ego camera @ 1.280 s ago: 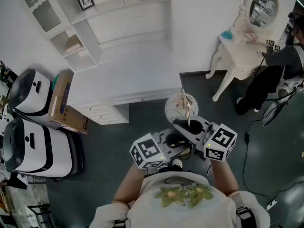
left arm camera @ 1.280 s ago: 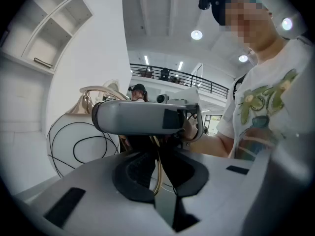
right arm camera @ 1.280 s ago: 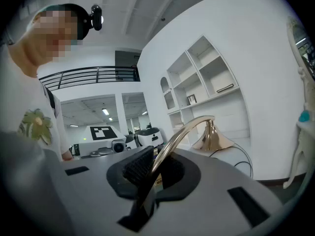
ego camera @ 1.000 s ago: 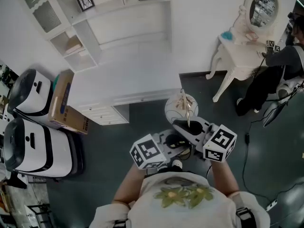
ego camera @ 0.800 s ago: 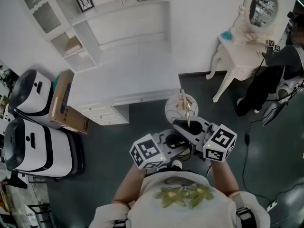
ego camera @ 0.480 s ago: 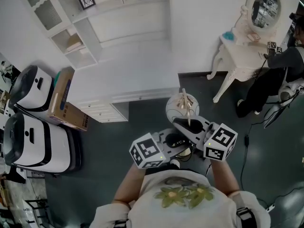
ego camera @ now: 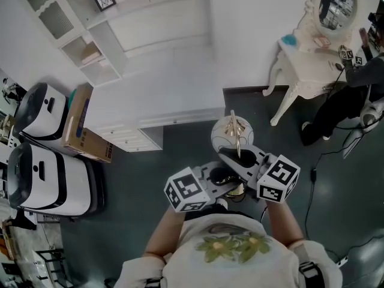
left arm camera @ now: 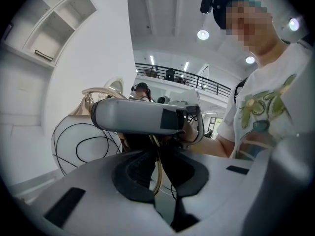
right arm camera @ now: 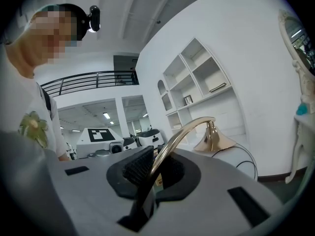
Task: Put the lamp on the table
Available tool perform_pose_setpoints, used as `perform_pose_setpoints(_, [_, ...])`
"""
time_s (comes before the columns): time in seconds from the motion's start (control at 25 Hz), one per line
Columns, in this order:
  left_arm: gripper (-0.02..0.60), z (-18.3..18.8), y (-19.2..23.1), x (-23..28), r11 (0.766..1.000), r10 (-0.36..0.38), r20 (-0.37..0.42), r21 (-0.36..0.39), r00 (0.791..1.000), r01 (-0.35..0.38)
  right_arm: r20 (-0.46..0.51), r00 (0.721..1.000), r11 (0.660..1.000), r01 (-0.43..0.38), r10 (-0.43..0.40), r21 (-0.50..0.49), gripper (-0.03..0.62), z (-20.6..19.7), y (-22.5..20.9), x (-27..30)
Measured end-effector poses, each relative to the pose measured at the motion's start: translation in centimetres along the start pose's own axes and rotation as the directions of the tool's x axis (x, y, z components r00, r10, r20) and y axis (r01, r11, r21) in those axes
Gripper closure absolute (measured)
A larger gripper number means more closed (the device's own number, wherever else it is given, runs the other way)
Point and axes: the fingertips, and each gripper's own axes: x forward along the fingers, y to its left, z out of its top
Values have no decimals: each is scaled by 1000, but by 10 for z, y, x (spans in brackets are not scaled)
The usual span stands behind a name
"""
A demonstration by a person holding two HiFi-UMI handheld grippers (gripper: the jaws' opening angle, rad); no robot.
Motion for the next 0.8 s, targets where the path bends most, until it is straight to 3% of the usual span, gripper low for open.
perform_pose_setpoints(0.8, [522, 19, 92, -6, 1000, 18, -3, -10, 1000, -18, -8, 1000, 1000, 2, -3, -11, 546, 18, -74, 54])
